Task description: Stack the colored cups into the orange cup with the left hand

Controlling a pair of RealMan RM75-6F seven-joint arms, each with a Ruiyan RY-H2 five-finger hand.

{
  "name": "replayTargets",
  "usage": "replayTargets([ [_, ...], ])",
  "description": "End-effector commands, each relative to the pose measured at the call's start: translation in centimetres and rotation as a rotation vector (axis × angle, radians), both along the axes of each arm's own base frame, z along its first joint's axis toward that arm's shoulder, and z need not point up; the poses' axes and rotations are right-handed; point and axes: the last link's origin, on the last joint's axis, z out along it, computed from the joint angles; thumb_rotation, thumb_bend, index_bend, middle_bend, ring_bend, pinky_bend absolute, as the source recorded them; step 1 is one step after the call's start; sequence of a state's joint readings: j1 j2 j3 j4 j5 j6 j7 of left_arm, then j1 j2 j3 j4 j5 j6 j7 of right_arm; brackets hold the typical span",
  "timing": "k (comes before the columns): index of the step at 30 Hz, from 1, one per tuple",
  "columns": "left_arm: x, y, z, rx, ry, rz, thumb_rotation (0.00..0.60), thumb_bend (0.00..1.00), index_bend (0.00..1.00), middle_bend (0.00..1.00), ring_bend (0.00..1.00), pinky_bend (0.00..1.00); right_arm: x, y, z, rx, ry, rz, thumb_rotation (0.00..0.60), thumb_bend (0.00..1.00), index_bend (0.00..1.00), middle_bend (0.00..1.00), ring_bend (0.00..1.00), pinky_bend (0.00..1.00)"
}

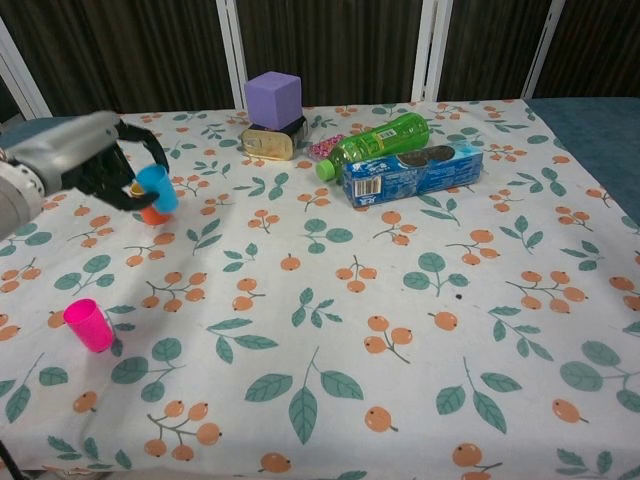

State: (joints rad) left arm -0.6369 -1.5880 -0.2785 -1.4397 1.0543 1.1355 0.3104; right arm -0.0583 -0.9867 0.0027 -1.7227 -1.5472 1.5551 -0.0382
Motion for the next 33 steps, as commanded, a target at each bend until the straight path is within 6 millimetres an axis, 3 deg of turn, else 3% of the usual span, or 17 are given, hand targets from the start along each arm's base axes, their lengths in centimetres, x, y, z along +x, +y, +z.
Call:
replayTargets([
  [1,0.2,2.9,2.1,0.117,-0.001,0.017,0.600,0.35,0.60,1.00,1.00,1.00,0.0,0.0,0.0,0.003,0.001,0.000,0.600,0.23,0.00,0.00,0.00,0.00],
  [5,-0.7,4.6,2.4,0.151,0.008,0.065,0.600,0.35,0.60,1.00,1.00,1.00,0.0,0.0,0.1,-0.007,-0.001,-0.002,0.600,0.23,0.00,0.00,0.00,0.00],
  [11,-2.2,5.4,1.5,0.139,0.020,0.112,0.600,0.35,0.60,1.00,1.00,1.00,-0.1,-0.2,0.1,-0.005,0.001,-0.007,0.600,0.23,0.00,0.00,0.00,0.00],
  [33,-2.6,4.9,-1.1,0.082,0.066,0.102,0.600,0.35,0.58,1.00,1.00,1.00,-0.1,-0.2,0.1,-0.010,-0.001,-0.008,0.600,0.23,0.00,0.00,0.00,0.00],
])
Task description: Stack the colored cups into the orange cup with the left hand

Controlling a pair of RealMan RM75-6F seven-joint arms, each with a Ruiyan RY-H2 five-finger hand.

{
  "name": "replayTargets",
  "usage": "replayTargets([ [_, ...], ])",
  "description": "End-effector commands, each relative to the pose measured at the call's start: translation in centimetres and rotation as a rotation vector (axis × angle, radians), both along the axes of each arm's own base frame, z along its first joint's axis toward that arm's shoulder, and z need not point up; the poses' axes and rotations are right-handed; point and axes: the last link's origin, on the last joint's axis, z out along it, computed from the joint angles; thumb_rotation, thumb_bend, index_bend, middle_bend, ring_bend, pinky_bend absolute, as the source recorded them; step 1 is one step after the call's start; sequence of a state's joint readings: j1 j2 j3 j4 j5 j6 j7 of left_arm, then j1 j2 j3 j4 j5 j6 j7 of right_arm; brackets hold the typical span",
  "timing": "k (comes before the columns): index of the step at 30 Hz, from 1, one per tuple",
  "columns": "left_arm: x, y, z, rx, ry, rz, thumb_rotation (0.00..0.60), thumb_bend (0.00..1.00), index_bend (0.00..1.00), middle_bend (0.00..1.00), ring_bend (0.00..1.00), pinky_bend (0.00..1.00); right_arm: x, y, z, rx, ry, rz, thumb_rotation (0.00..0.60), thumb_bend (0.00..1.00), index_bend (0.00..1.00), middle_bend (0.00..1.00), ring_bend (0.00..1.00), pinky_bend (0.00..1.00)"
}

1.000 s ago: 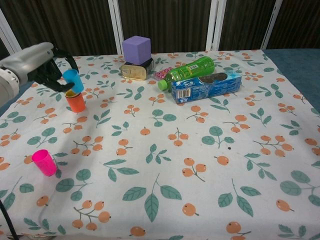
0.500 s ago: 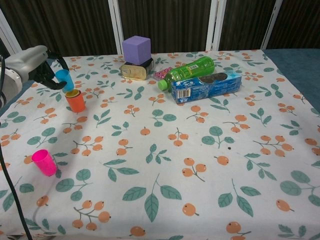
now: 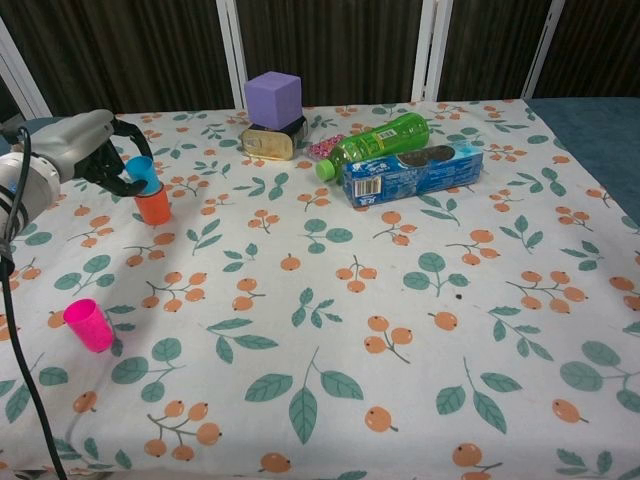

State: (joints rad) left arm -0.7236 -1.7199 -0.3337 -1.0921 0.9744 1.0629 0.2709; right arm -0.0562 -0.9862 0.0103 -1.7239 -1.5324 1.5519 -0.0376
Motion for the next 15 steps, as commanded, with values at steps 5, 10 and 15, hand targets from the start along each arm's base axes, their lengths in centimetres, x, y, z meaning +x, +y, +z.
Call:
replayTargets([
  [5,-0.3,0.0,-0.3,-0.017,0.012,0.012,0.600,0.36,0.13,1.00,1.00,1.00,0.0,0.0,0.0,0.003,0.000,0.001,0.600,0.23,0.00,0.00,0.00,0.00],
  [10,-0.1,-0.9,0.4,-0.031,-0.008,-0.002,0.600,0.36,0.00,1.00,1.00,1.00,0.0,0.0,0.0,0.003,0.001,0.001,0.600,0.23,0.00,0.00,0.00,0.00],
  [15,0.8,-4.6,2.3,-0.073,-0.068,-0.076,0.600,0.36,0.00,1.00,1.00,1.00,0.0,0.1,-0.2,0.012,0.004,0.003,0.600,0.23,0.00,0.00,0.00,0.00],
])
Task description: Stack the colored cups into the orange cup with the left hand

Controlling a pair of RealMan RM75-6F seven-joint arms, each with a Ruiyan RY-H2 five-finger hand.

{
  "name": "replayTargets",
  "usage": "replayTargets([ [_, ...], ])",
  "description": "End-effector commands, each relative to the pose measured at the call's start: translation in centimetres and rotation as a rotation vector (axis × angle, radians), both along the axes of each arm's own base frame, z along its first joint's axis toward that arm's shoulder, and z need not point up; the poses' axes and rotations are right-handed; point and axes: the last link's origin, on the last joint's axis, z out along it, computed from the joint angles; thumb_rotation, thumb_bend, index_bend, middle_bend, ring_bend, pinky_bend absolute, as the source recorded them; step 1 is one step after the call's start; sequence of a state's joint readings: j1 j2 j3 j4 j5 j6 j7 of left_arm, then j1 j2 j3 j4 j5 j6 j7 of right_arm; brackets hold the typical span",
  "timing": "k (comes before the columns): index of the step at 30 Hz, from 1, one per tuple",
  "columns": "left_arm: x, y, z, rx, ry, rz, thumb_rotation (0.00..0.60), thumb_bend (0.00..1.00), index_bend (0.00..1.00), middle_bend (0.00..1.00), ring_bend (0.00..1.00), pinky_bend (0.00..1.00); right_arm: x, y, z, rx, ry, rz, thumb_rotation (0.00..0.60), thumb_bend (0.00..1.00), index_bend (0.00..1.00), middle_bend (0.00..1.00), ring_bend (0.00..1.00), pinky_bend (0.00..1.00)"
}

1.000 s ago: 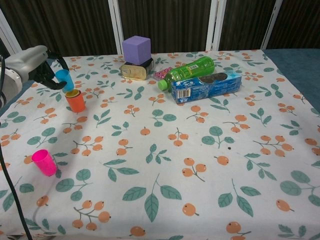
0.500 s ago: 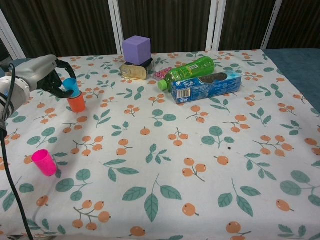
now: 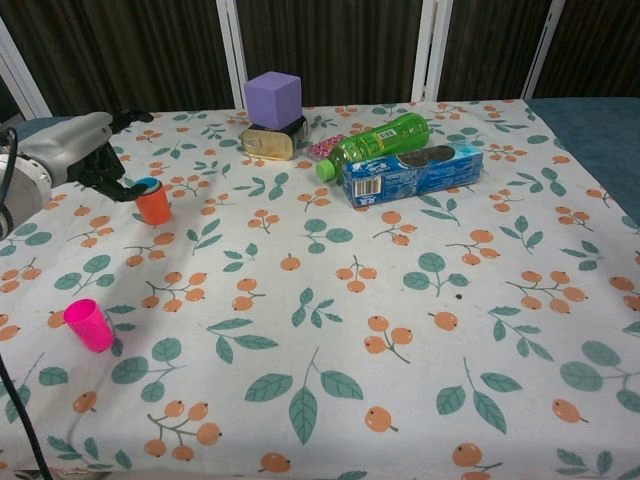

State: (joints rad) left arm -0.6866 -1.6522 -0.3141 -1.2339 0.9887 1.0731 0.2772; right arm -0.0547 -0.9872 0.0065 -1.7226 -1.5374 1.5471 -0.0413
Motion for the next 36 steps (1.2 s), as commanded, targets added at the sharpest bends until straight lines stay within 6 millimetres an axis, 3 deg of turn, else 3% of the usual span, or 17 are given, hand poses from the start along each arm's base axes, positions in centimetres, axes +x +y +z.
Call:
replayTargets([
  [1,0.3,-4.5,2.3,-0.055,-0.056,-0.067,0.600,0.36,0.00,1.00,1.00,1.00,0.1,0.1,-0.1,0.004,0.001,0.002,0.600,0.23,0.00,0.00,0.00,0.00],
  [7,0.0,-12.4,4.6,-0.225,-0.125,-0.089,0.600,0.35,0.00,1.00,1.00,1.00,0.2,0.1,-0.6,0.024,0.012,0.006,0.600,0.23,0.00,0.00,0.00,0.00],
  [12,-1.7,-17.0,4.7,-0.279,-0.093,-0.108,0.600,0.35,0.01,1.00,1.00,1.00,0.3,0.1,-0.9,0.035,0.012,0.011,0.600,0.23,0.00,0.00,0.00,0.00],
  [14,-2.4,-17.7,4.3,-0.280,-0.068,-0.112,0.600,0.35,0.02,1.00,1.00,1.00,0.3,0.1,-0.9,0.037,0.011,0.013,0.600,0.23,0.00,0.00,0.00,0.00],
  [19,-4.1,-18.7,2.4,-0.324,-0.070,-0.064,0.600,0.35,0.03,1.00,1.00,1.00,0.4,0.3,-0.9,0.039,0.007,0.018,0.600,0.23,0.00,0.00,0.00,0.00],
  [26,-4.6,-17.8,0.0,-0.301,-0.087,-0.066,0.600,0.35,0.06,1.00,1.00,1.00,0.4,0.3,-0.8,0.037,0.003,0.018,0.600,0.23,0.00,0.00,0.00,0.00],
  [36,-5.5,-16.3,-1.0,-0.278,-0.097,-0.018,0.600,0.36,0.33,1.00,1.00,1.00,0.3,0.3,-0.6,0.033,-0.001,0.017,0.600,0.23,0.00,0.00,0.00,0.00],
])
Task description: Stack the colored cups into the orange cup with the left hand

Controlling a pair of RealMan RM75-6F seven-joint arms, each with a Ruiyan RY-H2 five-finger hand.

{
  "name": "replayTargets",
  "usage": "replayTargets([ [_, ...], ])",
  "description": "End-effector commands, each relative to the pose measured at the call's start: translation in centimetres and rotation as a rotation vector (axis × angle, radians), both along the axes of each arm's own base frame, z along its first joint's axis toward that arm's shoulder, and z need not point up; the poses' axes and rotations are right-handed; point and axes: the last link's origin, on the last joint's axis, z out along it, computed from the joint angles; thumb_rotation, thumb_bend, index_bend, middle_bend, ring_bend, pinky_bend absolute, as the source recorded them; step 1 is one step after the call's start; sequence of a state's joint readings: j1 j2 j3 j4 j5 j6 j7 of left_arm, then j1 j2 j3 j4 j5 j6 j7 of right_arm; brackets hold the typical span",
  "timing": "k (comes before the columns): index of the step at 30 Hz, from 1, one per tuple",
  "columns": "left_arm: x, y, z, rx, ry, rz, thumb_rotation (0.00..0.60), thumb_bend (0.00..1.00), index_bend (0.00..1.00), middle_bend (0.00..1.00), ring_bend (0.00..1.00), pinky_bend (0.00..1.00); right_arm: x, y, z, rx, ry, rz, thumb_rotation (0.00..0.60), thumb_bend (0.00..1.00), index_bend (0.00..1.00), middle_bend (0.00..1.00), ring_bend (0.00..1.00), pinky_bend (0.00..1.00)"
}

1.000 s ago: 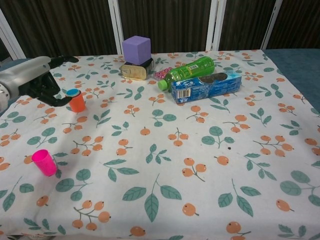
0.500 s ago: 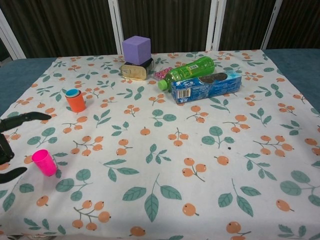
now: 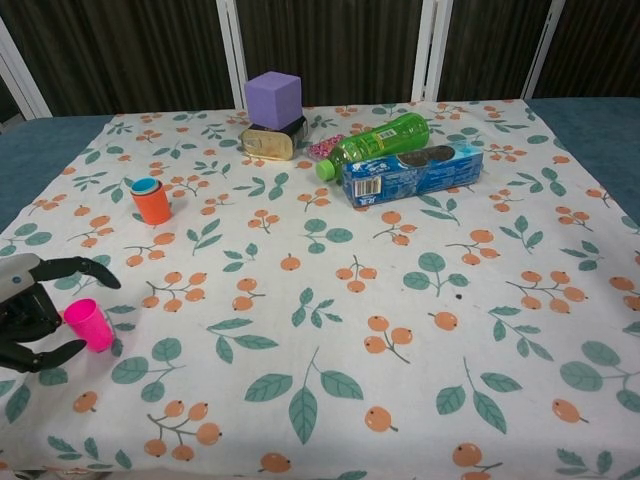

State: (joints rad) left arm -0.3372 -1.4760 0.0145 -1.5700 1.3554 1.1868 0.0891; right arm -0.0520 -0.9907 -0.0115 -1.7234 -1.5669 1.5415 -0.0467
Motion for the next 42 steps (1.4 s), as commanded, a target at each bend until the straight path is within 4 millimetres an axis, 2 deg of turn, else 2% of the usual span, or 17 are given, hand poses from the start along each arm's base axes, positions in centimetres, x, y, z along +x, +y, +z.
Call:
replayTargets([
  [1,-0.2,0.3,-0.1,0.003,-0.002,0.013,0.600,0.36,0.33,1.00,1.00,1.00,0.0,0.0,0.0,0.000,0.000,0.000,0.600,0.23,0.00,0.00,0.00,0.00],
  [12,-0.4,0.8,-0.1,0.010,-0.016,0.025,0.600,0.36,0.43,1.00,1.00,1.00,0.0,0.0,-0.1,0.001,0.002,-0.003,0.600,0.23,0.00,0.00,0.00,0.00],
  [19,-0.2,0.9,-0.2,0.006,-0.027,0.021,0.600,0.36,0.53,1.00,1.00,1.00,0.0,0.0,0.1,-0.003,-0.001,-0.002,0.600,0.23,0.00,0.00,0.00,0.00],
  [24,0.2,1.6,0.6,0.042,-0.048,0.013,0.600,0.36,0.57,1.00,1.00,1.00,0.0,0.0,0.1,-0.002,-0.002,-0.001,0.600,0.23,0.00,0.00,0.00,0.00],
  [28,2.1,4.2,2.9,0.159,-0.105,-0.021,0.600,0.36,0.58,1.00,1.00,1.00,0.0,0.0,0.0,-0.001,-0.001,-0.002,0.600,0.23,0.00,0.00,0.00,0.00],
  [30,3.2,6.3,4.2,0.247,-0.141,-0.038,0.600,0.36,0.58,1.00,1.00,1.00,0.0,0.0,0.0,-0.001,0.002,-0.003,0.600,0.23,0.00,0.00,0.00,0.00],
  [33,4.5,9.4,4.9,0.335,-0.149,-0.038,0.600,0.36,0.58,1.00,1.00,1.00,0.0,-0.1,-0.2,0.001,0.006,-0.005,0.600,0.23,0.00,0.00,0.00,0.00],
  [38,5.8,14.2,3.4,0.377,-0.119,0.013,0.600,0.36,0.59,1.00,1.00,1.00,-0.1,-0.2,-0.4,0.011,0.016,-0.012,0.600,0.23,0.00,0.00,0.00,0.00],
  [42,5.7,16.6,1.6,0.385,-0.051,0.040,0.600,0.36,0.59,1.00,1.00,1.00,-0.2,-0.4,-0.4,0.011,0.015,-0.016,0.600,0.23,0.00,0.00,0.00,0.00],
])
